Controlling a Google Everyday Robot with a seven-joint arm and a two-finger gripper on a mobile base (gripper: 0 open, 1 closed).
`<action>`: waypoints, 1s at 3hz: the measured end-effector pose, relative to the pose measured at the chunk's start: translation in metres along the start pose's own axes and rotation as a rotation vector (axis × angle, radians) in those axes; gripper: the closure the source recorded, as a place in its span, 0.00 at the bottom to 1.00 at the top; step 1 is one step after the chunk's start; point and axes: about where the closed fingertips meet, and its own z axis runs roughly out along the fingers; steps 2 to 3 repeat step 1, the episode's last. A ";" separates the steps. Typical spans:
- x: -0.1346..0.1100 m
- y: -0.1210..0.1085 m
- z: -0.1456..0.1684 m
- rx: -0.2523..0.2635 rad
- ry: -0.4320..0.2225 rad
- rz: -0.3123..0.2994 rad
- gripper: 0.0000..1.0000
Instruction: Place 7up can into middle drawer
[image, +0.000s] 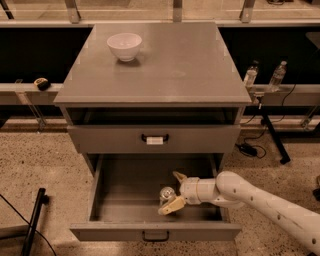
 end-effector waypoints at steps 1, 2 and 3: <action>-0.027 0.015 -0.030 -0.055 -0.065 -0.040 0.00; -0.027 0.015 -0.030 -0.055 -0.065 -0.040 0.00; -0.027 0.015 -0.030 -0.055 -0.065 -0.040 0.00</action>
Offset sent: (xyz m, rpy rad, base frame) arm 0.0000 0.0000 0.0000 0.0000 0.0000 0.0000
